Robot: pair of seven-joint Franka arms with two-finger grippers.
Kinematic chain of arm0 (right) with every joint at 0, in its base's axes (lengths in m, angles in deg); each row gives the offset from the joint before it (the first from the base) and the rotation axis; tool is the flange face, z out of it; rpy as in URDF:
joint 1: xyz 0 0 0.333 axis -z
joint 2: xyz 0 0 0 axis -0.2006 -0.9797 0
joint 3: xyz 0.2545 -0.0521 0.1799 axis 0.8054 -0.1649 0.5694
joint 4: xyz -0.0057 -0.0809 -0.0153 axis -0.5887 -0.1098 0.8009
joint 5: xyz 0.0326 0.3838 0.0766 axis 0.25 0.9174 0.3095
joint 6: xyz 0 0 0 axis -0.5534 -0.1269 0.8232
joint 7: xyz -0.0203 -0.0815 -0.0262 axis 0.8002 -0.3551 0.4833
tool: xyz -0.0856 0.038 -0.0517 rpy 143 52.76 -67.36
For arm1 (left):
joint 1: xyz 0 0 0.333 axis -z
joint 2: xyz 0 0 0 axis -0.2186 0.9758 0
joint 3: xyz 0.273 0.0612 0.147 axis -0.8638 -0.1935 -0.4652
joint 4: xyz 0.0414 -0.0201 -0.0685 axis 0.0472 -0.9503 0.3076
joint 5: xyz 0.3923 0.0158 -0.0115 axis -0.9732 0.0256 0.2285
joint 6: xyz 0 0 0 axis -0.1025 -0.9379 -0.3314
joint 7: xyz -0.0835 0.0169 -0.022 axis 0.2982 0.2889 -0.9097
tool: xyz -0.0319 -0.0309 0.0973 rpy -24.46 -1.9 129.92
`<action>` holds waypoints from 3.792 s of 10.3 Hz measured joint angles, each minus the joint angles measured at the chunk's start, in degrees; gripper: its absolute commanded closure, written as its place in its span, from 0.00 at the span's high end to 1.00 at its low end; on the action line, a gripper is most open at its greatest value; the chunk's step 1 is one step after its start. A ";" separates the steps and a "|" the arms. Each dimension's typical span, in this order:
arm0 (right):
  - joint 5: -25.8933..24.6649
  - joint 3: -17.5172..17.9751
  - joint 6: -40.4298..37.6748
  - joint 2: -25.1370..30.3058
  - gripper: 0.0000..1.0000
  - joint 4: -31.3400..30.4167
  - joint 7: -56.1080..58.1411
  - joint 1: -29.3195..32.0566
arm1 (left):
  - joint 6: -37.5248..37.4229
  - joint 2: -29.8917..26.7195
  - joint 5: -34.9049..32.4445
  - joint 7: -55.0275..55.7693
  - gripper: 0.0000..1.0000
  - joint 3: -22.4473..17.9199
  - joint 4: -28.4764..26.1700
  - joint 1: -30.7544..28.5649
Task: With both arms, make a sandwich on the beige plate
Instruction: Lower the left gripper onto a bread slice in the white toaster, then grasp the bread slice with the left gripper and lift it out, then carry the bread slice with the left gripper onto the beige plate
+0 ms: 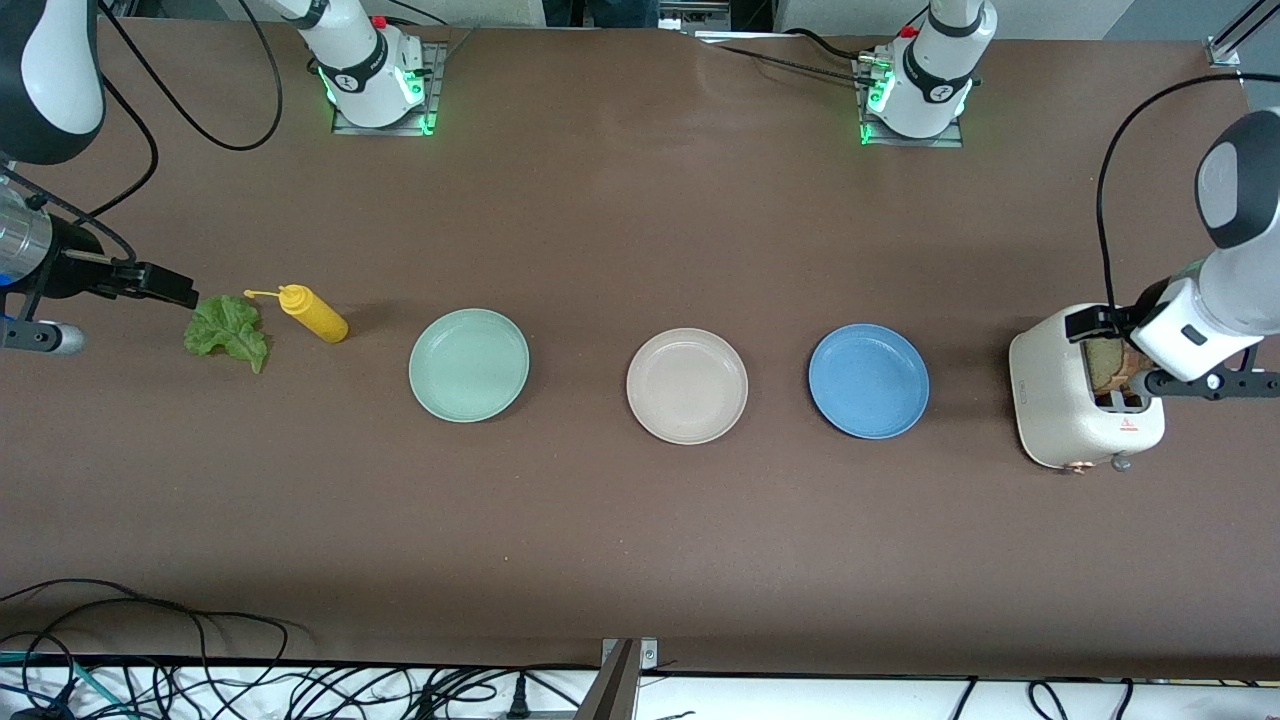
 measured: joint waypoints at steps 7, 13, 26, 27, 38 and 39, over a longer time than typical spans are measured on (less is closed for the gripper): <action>0.00 0.01 -0.03 -0.09 1.00 0.01 0.00 0.02 | 8.25 3.15 -0.57 -2.72 1.00 -0.01 -5.65 -3.82; 0.00 0.02 -0.03 -0.09 1.00 0.01 0.00 0.01 | 7.96 3.15 -0.61 -3.24 0.01 -0.02 -7.93 -4.49; 0.00 0.02 -0.03 -0.29 1.00 0.03 0.00 0.03 | -7.68 -1.29 -2.77 -3.28 0.00 2.55 0.91 -5.73; 0.00 0.02 -0.03 -0.29 1.00 0.03 0.00 0.03 | -9.86 -1.40 -2.77 -3.25 0.00 4.38 2.48 -5.69; 0.00 0.06 -0.04 -0.35 1.00 0.11 0.00 0.00 | -8.63 6.63 25.29 2.19 0.00 14.17 5.10 1.23; 0.00 0.06 -0.04 -0.36 1.00 0.12 0.00 0.00 | -5.62 8.76 27.50 2.22 0.00 14.17 5.09 2.49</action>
